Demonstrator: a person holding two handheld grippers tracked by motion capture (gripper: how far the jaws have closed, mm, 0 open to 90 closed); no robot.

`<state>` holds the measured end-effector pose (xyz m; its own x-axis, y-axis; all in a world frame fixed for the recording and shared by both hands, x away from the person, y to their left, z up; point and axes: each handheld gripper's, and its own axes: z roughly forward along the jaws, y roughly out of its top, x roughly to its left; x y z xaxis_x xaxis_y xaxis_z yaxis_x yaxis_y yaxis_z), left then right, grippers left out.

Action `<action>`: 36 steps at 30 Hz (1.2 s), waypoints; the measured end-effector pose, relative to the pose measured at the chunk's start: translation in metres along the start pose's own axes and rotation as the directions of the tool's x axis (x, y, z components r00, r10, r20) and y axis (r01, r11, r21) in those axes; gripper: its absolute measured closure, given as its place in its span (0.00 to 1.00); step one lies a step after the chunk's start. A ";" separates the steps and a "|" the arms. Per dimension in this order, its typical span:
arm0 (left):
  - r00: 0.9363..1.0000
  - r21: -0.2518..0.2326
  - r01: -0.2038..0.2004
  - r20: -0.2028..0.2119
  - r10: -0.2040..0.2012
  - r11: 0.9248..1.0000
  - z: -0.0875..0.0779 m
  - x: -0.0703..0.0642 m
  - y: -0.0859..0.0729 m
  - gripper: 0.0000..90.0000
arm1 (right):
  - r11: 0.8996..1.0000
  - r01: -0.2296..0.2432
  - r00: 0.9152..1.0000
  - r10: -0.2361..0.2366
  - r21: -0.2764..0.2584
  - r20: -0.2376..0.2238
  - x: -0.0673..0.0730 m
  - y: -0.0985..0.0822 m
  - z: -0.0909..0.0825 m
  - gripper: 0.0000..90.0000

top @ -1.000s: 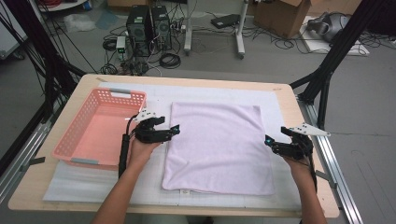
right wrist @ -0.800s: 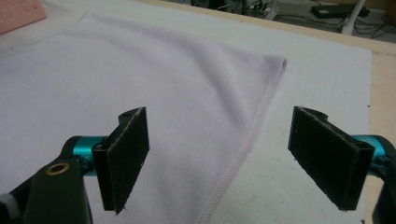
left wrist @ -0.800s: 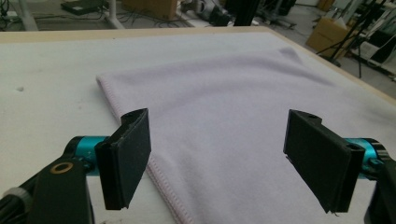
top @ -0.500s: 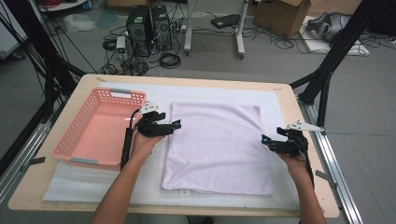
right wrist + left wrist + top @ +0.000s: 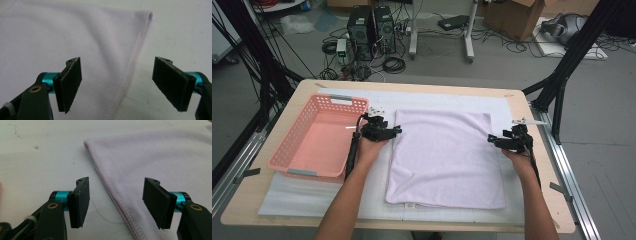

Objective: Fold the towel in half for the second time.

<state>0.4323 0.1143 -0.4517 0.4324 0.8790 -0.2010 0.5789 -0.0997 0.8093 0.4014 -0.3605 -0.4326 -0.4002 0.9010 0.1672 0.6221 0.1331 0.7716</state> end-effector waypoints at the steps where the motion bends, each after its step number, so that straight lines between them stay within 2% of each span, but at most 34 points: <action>1: 1.000 0.017 0.002 0.007 -0.002 1.000 0.003 0.001 0.002 0.45 | 1.000 -0.004 1.000 0.004 0.004 0.007 -0.001 0.001 0.002 0.25; 4: 1.000 0.024 -0.019 -0.003 0.019 1.000 0.009 -0.002 0.011 0.44 | 1.000 -0.022 0.999 0.022 0.016 0.031 -0.005 0.005 0.009 0.25; 7: 0.999 0.080 -0.043 -0.011 0.044 0.996 0.019 -0.002 0.020 0.42 | 0.999 -0.037 0.998 0.036 0.031 0.049 -0.009 0.009 0.015 0.25; 8: 0.998 0.071 -0.053 -0.020 0.055 0.996 0.021 -0.003 0.021 0.42 | 0.998 -0.043 0.998 0.041 0.042 0.057 -0.009 0.011 0.018 0.25; 9: 0.999 0.061 -0.049 -0.017 0.050 0.997 0.023 -0.002 0.022 0.42 | 0.999 -0.033 0.998 0.031 0.037 0.057 -0.010 0.012 0.019 0.25; 10: 0.999 0.077 -0.031 -0.020 0.033 0.997 0.026 -0.001 0.022 0.43 | 0.999 -0.032 0.998 0.030 0.041 0.062 -0.010 0.013 0.021 0.25; 13: 0.998 0.072 -0.050 -0.033 0.052 0.996 0.029 -0.002 0.022 0.43 | 0.998 -0.032 0.996 0.028 0.051 0.082 -0.013 0.016 0.028 0.25; 16: 0.989 0.090 -0.127 -0.064 0.133 0.988 0.030 -0.006 0.022 0.49 | 0.997 -0.037 0.995 0.031 0.067 0.090 -0.013 0.017 0.035 0.25; 18: 0.990 0.084 -0.118 -0.073 0.124 0.989 0.030 -0.005 0.022 0.53 | 0.996 -0.024 0.993 0.014 0.086 0.117 -0.011 0.018 0.040 0.26; 20: 0.991 0.073 -0.106 -0.072 0.111 0.992 0.031 -0.005 0.022 0.59 | 0.995 0.015 0.987 -0.031 0.101 0.160 -0.006 0.019 0.044 0.29; 21: 0.991 0.071 -0.104 -0.072 0.109 0.992 0.031 -0.005 0.022 0.60 | 0.994 0.026 0.985 -0.044 0.110 0.169 -0.003 0.021 0.045 0.34; 24: 0.994 0.067 -0.101 -0.042 0.104 0.993 0.031 -0.004 0.022 0.70 | 0.994 0.037 0.989 -0.052 0.103 0.140 0.002 0.024 0.047 0.62; 26: 0.996 0.062 -0.084 -0.006 0.084 0.995 0.032 -0.004 0.022 0.85 | 0.996 0.008 0.989 -0.021 0.088 0.144 0.005 0.023 0.048 0.71; 27: 0.997 0.066 -0.076 -0.006 0.077 0.995 0.032 -0.005 0.022 0.92 | 0.997 -0.012 0.989 0.000 0.080 0.146 0.005 0.023 0.049 0.76; 28: 0.998 0.062 -0.058 -0.005 0.058 0.996 0.032 -0.005 0.022 0.93 | 0.997 -0.029 0.991 0.019 0.074 0.129 0.004 0.023 0.048 0.90; 29: 0.999 0.061 -0.045 0.000 0.045 0.997 0.032 -0.004 0.022 0.93 | 0.997 -0.045 0.994 0.037 0.070 0.102 0.004 0.022 0.048 0.92; 31: 1.000 0.058 -0.019 0.000 0.019 0.998 0.030 -0.002 0.023 0.94 | 0.997 -0.044 0.994 0.036 0.069 0.108 0.005 0.023 0.048 0.94; 35: 0.999 -0.002 0.048 0.015 -0.048 0.999 0.023 0.001 0.029 0.95 | 0.997 -0.048 0.992 0.042 0.053 0.118 0.004 0.023 0.046 0.95; 36: 0.999 -0.010 0.048 0.019 -0.048 0.999 0.021 0.001 0.030 0.95 | 0.998 -0.051 0.992 0.045 0.046 0.117 0.003 0.024 0.045 0.95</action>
<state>0.4649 0.1023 -0.4396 0.4173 0.8737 -0.2499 0.5919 -0.0526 0.8043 0.4448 -0.3361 -0.4411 -0.2902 0.9482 0.1290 0.6720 0.1060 0.7329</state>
